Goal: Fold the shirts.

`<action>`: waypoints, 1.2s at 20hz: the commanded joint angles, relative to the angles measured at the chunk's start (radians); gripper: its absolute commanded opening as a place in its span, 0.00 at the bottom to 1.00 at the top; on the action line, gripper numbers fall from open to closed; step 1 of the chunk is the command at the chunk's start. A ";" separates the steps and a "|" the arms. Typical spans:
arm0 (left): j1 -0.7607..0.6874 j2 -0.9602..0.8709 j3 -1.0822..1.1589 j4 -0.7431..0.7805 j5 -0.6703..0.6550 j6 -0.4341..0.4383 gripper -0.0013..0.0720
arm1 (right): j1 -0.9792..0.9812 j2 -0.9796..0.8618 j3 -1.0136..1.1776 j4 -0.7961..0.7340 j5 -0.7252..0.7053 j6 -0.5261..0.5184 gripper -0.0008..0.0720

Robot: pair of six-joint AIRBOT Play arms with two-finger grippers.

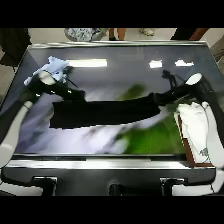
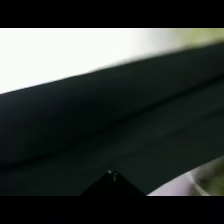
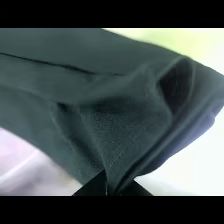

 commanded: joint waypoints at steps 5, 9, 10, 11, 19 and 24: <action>-0.253 -0.170 -0.073 -0.389 0.293 -0.035 0.05 | 0.111 0.334 0.000 0.009 0.060 0.050 0.07; -0.322 -0.261 -0.073 -0.579 0.349 -0.034 0.05 | 0.116 0.471 0.001 0.024 0.046 0.108 0.07; -0.342 -0.270 -0.073 -0.653 0.388 -0.024 0.05 | 0.116 0.501 0.001 0.023 0.048 0.127 0.07; -0.365 -0.276 -0.073 -0.741 0.436 0.010 0.05 | 0.115 0.521 0.001 0.023 0.045 0.137 0.07; -0.175 -0.084 -0.071 -0.456 0.318 0.111 0.05 | 0.131 0.357 0.001 0.237 -0.072 0.072 0.07; 0.155 0.194 -0.071 -0.327 0.214 0.112 0.05 | 0.374 0.198 0.002 0.373 -0.316 0.049 0.07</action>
